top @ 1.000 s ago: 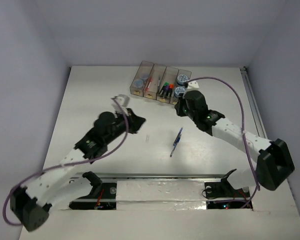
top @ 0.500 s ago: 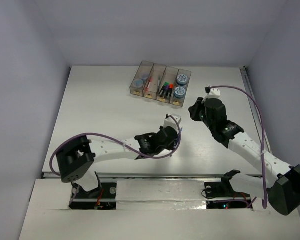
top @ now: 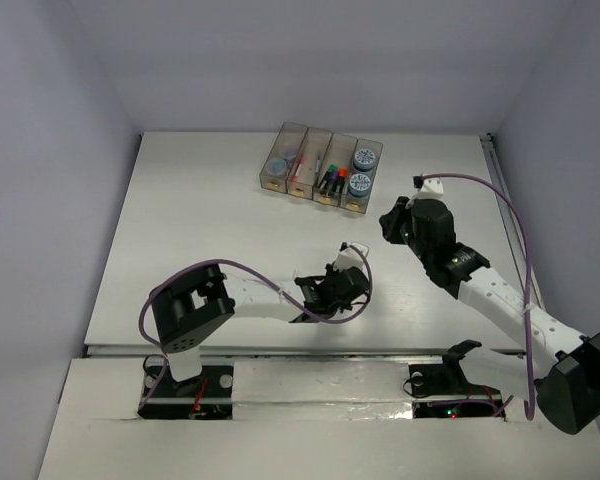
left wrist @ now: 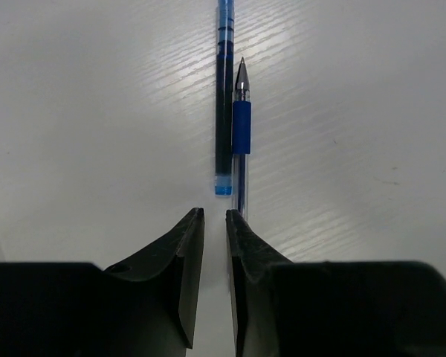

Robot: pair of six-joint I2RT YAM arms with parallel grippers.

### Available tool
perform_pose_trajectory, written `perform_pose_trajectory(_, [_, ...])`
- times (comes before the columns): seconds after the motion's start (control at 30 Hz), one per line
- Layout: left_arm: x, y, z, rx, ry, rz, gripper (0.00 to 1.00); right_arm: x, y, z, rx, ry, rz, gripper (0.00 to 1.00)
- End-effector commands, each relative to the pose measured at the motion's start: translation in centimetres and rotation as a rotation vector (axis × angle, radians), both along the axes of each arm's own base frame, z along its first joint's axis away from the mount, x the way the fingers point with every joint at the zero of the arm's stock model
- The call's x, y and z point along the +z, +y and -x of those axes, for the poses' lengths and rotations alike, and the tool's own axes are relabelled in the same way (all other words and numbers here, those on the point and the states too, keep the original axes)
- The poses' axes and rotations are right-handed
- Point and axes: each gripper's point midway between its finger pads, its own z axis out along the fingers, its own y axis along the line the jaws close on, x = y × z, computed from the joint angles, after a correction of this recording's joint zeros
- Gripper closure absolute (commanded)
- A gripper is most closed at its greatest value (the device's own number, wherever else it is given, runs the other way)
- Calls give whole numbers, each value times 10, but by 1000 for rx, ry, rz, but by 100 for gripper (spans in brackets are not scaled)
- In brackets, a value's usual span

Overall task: Sort the stationery into containers
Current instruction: Pick up the pen from the center of the board.

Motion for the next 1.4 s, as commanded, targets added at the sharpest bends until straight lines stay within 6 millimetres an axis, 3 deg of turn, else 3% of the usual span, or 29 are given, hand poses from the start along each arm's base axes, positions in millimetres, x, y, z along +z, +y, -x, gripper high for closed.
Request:
perform_pose_trajectory(0.0, [16, -20, 0, -27, -25, 46, 84, 10, -1, -4, -12, -42, -18, 94])
perform_pose_trajectory(0.37, [-2, -26, 11, -68, 1, 18, 77, 11, 6, -6, 22, -45, -24, 94])
perform_pose_trajectory(0.73, [-23, -19, 8, -48, -4, -47, 77, 13, 7, -4, 36, -56, -32, 93])
perform_pose_trajectory(1.0, [-35, -12, 9, -47, 5, -96, 98, 16, 7, -4, 33, -64, -40, 92])
perform_pose_trajectory(1.1, [-36, -9, 9, -40, 3, -104, 100, 16, 7, -4, 32, -63, -41, 92])
perform_pose_trajectory(1.2, [-31, -8, 12, -36, -3, -81, 100, 17, 5, -4, 21, -66, -42, 92])
perform_pose_trajectory(1.37, [13, -9, 17, -22, -31, 62, 100, 23, 1, -2, -2, -89, -61, 92])
